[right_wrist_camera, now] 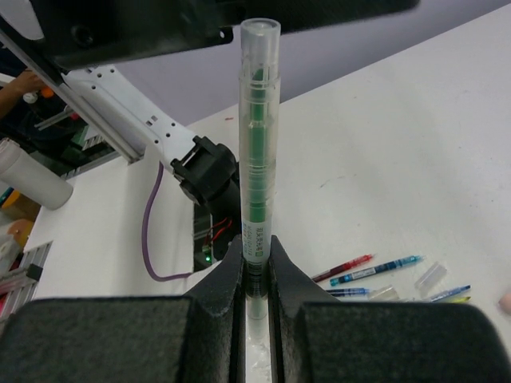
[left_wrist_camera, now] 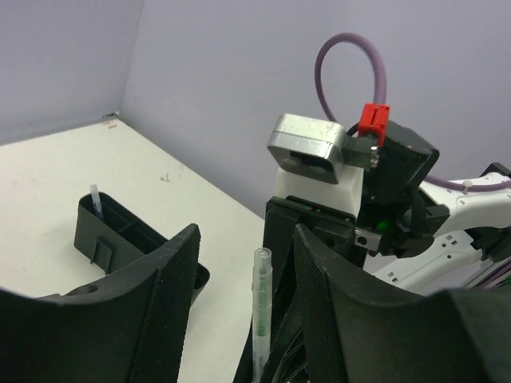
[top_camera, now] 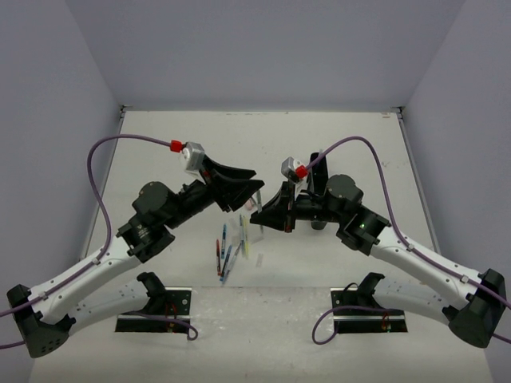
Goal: Sort the stationery into containers
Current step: Close the pen cap on the pen.
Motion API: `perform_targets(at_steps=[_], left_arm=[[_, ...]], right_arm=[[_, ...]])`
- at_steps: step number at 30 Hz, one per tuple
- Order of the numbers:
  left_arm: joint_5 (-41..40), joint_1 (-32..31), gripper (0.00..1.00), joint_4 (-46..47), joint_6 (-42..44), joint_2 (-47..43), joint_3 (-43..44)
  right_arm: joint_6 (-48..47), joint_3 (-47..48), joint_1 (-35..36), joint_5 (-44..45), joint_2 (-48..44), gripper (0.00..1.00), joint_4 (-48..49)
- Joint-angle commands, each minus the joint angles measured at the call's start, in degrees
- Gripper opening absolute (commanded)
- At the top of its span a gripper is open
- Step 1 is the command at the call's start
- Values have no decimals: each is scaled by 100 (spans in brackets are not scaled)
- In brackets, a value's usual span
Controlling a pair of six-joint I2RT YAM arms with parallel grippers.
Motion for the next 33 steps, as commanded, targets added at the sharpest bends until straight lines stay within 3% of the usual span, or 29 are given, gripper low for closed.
perform_targets(at_steps=[1, 5, 11, 21, 33], left_arm=[[285, -12, 43, -116, 81, 187, 176], [309, -3, 34, -97, 33, 222, 100], [451, -3, 2, -92, 14, 304, 53], [921, -10, 0, 223, -442, 217, -757], [1109, -249, 0, 984, -1084, -6, -1869]], right_arm=[[-186, 98, 20, -63, -165, 0, -88], [-195, 107, 27, -49, -195, 0, -112], [-153, 80, 18, 73, -206, 0, 2], [-128, 759, 11, 842, -199, 0, 109], [-432, 2532, -219, 1251, 761, 0, -253]])
